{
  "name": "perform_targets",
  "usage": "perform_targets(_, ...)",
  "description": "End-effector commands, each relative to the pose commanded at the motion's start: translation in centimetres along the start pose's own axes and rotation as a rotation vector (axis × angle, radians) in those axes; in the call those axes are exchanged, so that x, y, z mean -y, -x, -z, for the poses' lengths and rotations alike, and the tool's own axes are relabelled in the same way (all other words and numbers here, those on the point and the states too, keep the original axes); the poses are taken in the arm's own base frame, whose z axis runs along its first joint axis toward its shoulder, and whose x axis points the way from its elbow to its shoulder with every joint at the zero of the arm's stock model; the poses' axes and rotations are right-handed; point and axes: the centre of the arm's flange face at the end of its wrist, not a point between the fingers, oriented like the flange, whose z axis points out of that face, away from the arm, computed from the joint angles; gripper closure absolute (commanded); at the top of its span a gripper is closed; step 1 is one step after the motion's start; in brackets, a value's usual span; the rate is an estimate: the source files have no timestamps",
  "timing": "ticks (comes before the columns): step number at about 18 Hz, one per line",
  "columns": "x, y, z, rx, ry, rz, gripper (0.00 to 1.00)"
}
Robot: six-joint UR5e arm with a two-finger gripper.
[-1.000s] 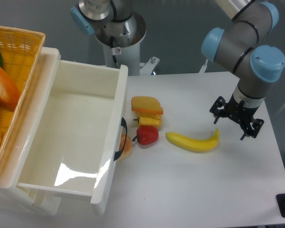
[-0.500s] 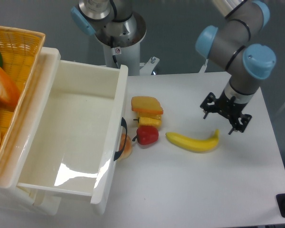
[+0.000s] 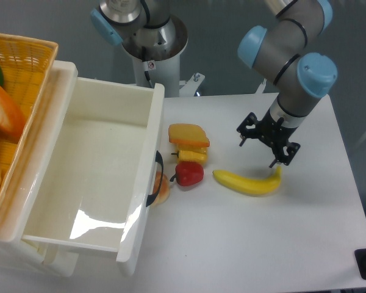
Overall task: Pick up the bread slice
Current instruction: 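Move the open gripper toward the bread slice atop the yellow pepper, then lower the gripper onto the bread slice and close on it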
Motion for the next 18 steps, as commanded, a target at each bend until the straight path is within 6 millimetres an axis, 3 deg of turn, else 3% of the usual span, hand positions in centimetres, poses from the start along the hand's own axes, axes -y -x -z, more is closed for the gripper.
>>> perform_targets(5, 2.6, -2.0, -2.1, -0.090, 0.016, -0.153, 0.00)
perform_targets(12, 2.3, -3.5, -2.6, -0.218, 0.028, -0.333, 0.00)
perform_targets(18, 3.6, -4.4, -4.1, -0.260, 0.097, -0.373, 0.00)
